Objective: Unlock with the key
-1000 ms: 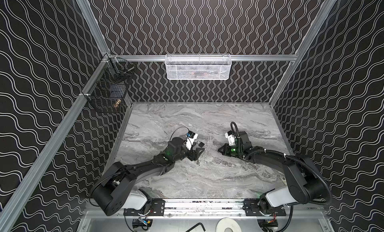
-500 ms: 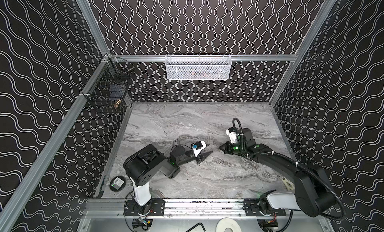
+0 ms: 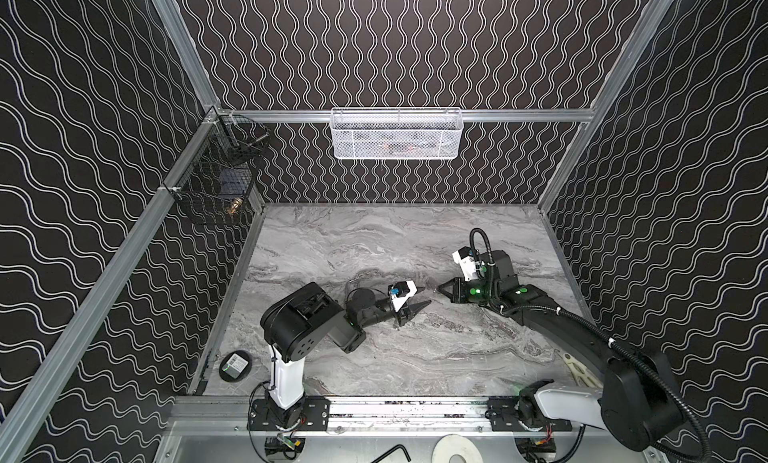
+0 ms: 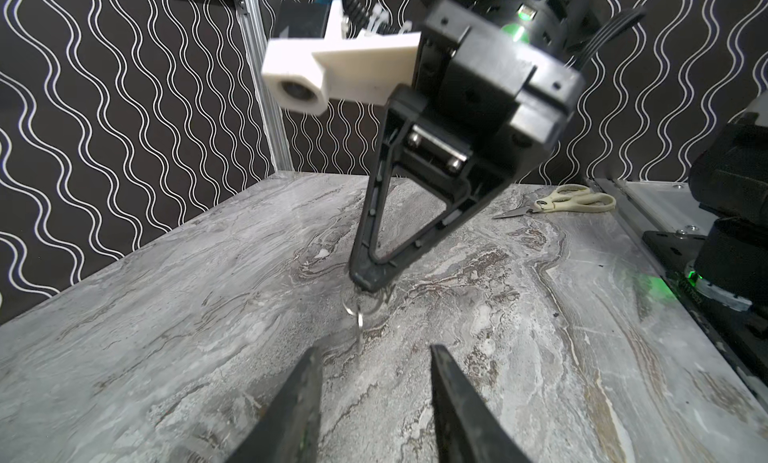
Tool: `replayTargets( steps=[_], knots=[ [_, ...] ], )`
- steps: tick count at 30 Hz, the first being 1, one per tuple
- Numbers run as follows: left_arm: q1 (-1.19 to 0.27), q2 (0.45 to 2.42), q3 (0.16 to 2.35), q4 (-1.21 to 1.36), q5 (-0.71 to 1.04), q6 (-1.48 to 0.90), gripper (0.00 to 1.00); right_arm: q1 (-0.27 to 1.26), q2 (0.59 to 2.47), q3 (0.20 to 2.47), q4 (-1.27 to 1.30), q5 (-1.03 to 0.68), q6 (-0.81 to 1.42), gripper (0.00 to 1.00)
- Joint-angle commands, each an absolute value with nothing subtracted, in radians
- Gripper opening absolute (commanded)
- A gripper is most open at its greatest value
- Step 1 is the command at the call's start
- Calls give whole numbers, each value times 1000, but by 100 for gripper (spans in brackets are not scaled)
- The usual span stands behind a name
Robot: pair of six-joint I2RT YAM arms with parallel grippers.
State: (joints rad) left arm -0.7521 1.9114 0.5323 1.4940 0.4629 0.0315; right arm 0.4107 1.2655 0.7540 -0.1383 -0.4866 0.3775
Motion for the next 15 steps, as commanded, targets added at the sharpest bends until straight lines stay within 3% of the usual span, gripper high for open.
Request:
replayTargets(
  steps=[1, 15],
  knots=[
    [-753, 1927, 547, 1545, 468, 19, 46, 416, 1249, 769, -135, -515, 376, 0],
    [-755, 1976, 590, 1546, 431, 25, 40, 431, 1218, 785, -124, -525, 390, 0]
  ],
)
